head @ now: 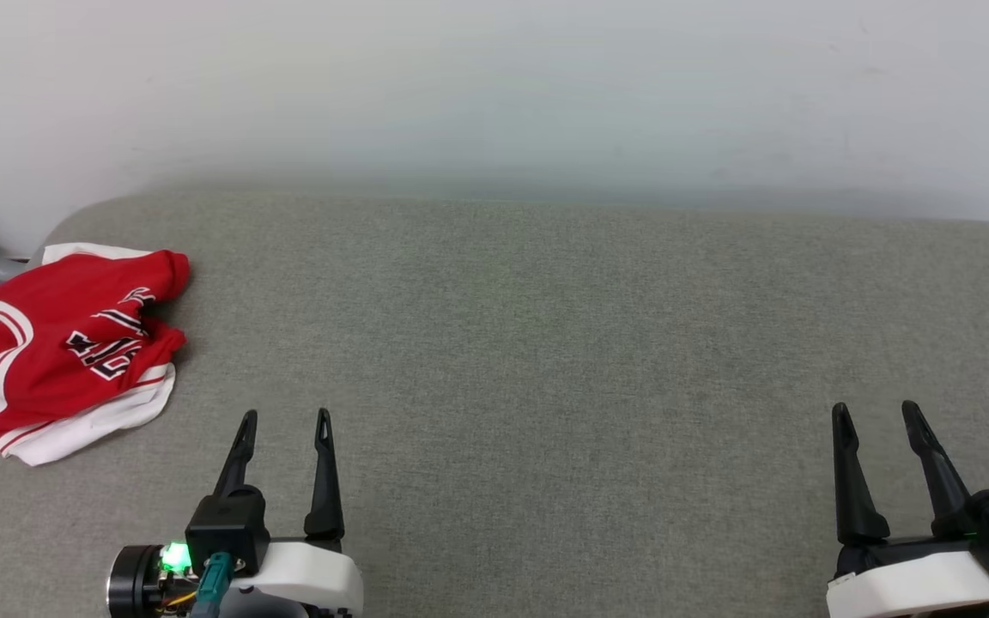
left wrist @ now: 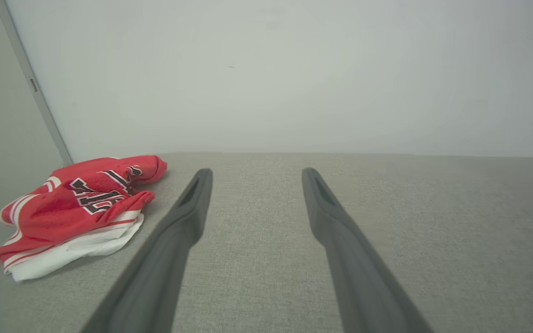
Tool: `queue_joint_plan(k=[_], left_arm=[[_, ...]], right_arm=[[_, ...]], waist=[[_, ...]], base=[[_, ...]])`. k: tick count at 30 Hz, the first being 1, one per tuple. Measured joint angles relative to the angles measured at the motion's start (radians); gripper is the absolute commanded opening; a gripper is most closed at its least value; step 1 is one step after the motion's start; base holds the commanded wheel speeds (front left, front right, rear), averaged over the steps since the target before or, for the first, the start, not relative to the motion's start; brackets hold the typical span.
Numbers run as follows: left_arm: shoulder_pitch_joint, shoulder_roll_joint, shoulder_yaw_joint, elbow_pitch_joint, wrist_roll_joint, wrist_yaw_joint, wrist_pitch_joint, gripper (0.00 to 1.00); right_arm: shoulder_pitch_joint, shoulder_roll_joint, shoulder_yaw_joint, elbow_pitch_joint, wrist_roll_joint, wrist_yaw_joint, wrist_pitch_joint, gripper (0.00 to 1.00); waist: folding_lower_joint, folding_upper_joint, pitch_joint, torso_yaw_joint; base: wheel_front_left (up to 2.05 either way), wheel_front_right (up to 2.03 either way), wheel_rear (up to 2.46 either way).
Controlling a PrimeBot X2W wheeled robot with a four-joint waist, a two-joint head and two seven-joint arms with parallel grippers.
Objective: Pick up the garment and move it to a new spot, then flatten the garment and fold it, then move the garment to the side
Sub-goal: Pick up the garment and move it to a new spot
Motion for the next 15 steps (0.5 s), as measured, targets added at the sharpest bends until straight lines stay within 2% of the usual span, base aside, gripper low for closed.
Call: queue_joint_plan(k=[8,15], left_arm=[[-0.004,-0.001,0.010,-0.001,-0.010,-0.002,0.000,1.00],[-0.015,-0.001,0.021,0.000,-0.019,-0.004,0.000,1.00]], right_arm=[[0.003,0.000,0.004,-0.005,0.000,0.000,0.000,1.00],[0.003,0.000,0.005,-0.007,-0.002,0.000,0.000,1.00]], waist=[[0.0000,0.0000,0.011,0.055],[0.0000,0.0000,0.023,0.132]], base=[[0.00,0.00,0.00],[0.00,0.00,0.00]])
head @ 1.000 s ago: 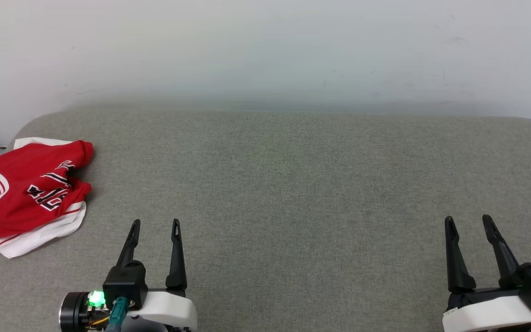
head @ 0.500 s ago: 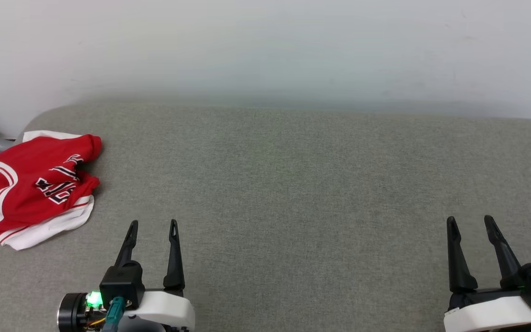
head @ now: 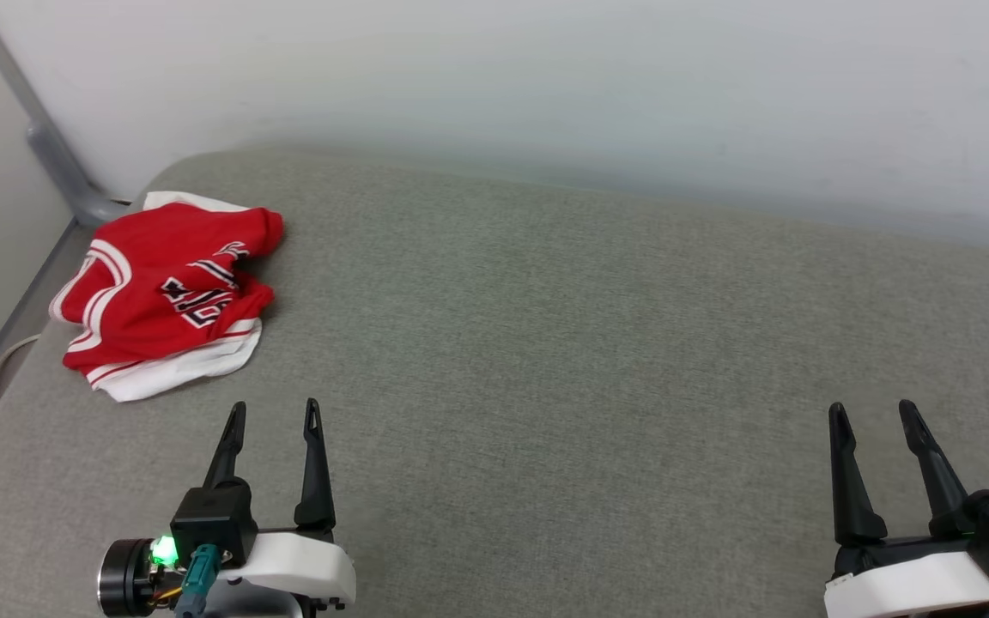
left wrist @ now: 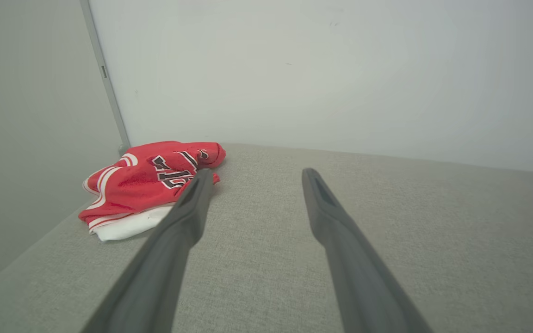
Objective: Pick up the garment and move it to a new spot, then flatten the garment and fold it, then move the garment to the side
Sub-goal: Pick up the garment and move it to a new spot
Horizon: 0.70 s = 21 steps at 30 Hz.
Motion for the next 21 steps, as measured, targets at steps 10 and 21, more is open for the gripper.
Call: queue_joint_plan(k=[10,21], left_arm=[[-0.001,0.000,0.012,0.002,-0.016,0.004,0.000,1.00],[0.006,0.000,0.021,0.004,-0.032,0.004,0.000,1.00]], right_arm=[[0.000,0.000,0.012,0.003,-0.002,0.000,0.000,1.00],[0.000,0.000,0.023,0.005,-0.002,0.000,0.000,1.00]], waist=[[0.0000,0.0000,0.002,0.134],[0.0000,0.0000,0.000,0.267]], base=[[0.00,0.00,0.00],[0.00,0.00,0.00]])
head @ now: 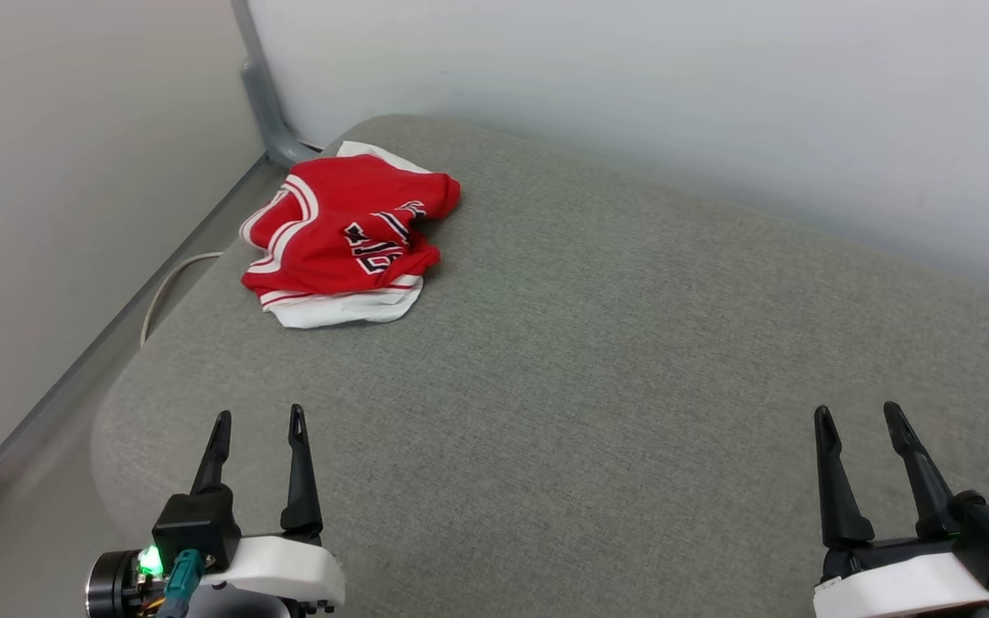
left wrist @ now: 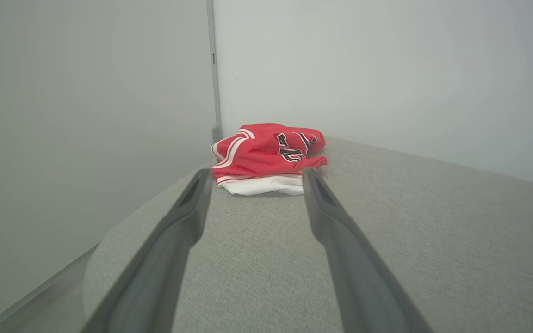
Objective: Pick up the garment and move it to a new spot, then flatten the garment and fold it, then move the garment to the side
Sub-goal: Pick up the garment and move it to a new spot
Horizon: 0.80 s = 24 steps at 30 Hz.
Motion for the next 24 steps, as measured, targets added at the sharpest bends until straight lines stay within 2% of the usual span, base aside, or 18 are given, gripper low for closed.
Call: queue_joint_plan(k=[7,15,19,24], left_arm=[[0.011,0.000,0.018,0.002,-0.004,-0.002,0.000,1.00],[0.013,0.000,0.027,0.006,-0.026,0.002,0.000,1.00],[-0.020,0.000,0.067,0.003,-0.049,-0.020,0.000,1.00],[-0.145,0.008,0.154,0.001,-0.046,-0.077,0.000,1.00]], right_arm=[[0.000,0.000,0.005,0.002,0.000,0.000,0.000,1.00],[-0.002,0.000,0.016,0.001,-0.007,0.000,0.000,1.00],[-0.010,0.000,0.017,-0.006,-0.026,0.000,0.000,1.00],[-0.050,0.000,0.016,-0.028,-0.075,0.000,0.000,1.00]], waist=[[0.0000,0.0000,-0.003,0.052],[0.0000,0.0000,0.008,0.049],[0.0000,0.0000,0.024,0.025],[0.0000,0.0000,0.078,-0.010]], base=[[0.00,0.00,0.00],[0.00,0.00,0.00],[0.00,0.00,0.00],[0.00,0.00,0.00]])
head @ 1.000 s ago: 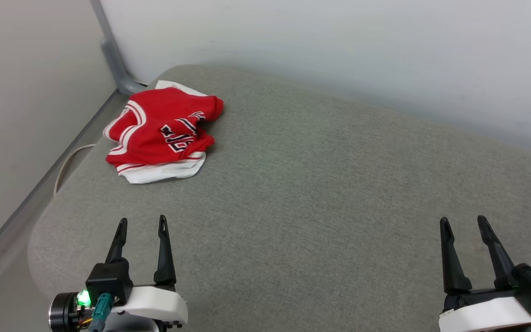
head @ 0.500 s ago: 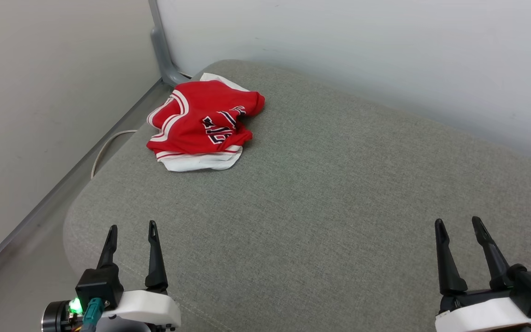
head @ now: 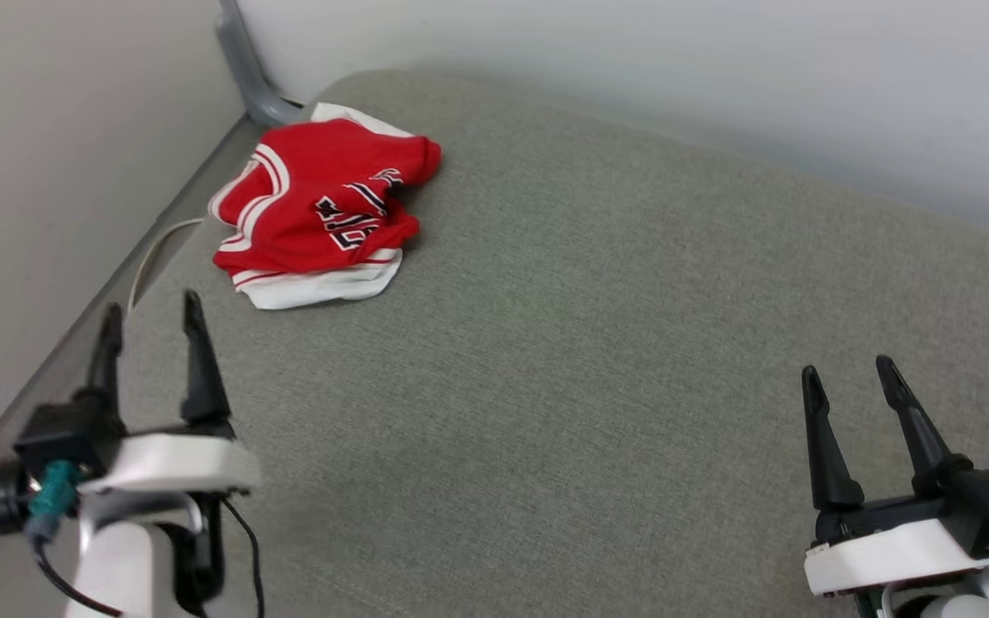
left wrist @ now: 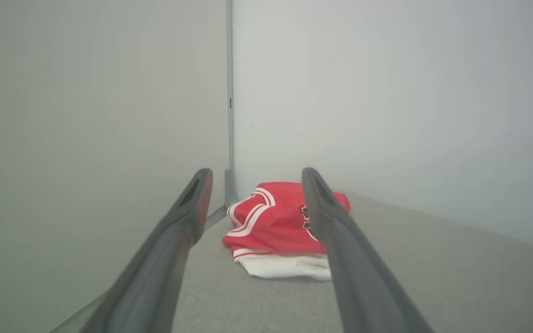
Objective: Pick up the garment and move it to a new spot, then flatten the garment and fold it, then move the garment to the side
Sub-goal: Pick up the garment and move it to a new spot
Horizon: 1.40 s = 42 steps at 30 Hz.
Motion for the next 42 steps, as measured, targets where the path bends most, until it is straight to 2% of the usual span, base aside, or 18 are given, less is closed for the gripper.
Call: queue_joint_plan(k=[10,13,17,21,29,36,42], left_arm=[[-0.330,0.106,0.170,0.022,-0.030,-0.107,0.000,1.00],[-0.412,0.148,0.196,0.088,-0.059,-0.131,0.000,1.00],[-0.514,0.219,0.181,0.212,-0.116,-0.151,0.022,1.00],[-0.599,0.306,0.123,0.337,-0.203,-0.160,0.158,1.00],[-0.673,0.462,-0.066,0.457,-0.496,-0.162,0.552,1.00],[-0.688,0.538,-0.171,0.520,-0.667,-0.162,0.809,1.00],[-0.703,0.570,-0.262,0.585,-0.702,-0.162,0.913,1.00]], right_arm=[[-0.096,0.000,-0.021,-0.065,-0.098,0.000,0.000,1.00],[-0.125,0.000,-0.029,-0.088,-0.126,0.000,0.000,1.00],[-0.144,0.000,-0.046,-0.122,-0.146,0.000,0.000,1.00],[-0.150,0.000,-0.051,-0.154,-0.170,0.000,0.000,1.00],[-0.171,-0.013,-0.058,-0.202,-0.180,0.000,0.000,1.00],[-0.185,-0.022,-0.060,-0.219,-0.187,0.000,0.000,1.00],[-0.193,-0.024,-0.056,-0.223,-0.188,0.000,0.000,1.00]], waist=[[0.0001,0.0000,0.180,-0.091],[0.0001,0.0000,0.238,-0.116],[0.0002,0.0000,0.310,-0.146],[0.0002,0.0000,0.369,-0.170],[0.0002,0.0000,0.450,-0.199],[0.0002,0.0000,0.496,-0.212],[0.0001,0.0000,0.524,-0.227]], base=[[0.00,0.00,0.00],[0.00,0.00,0.00],[0.00,0.00,0.00],[0.00,0.00,0.00],[0.00,0.00,0.00],[0.00,0.00,0.00],[0.00,0.00,0.00]])
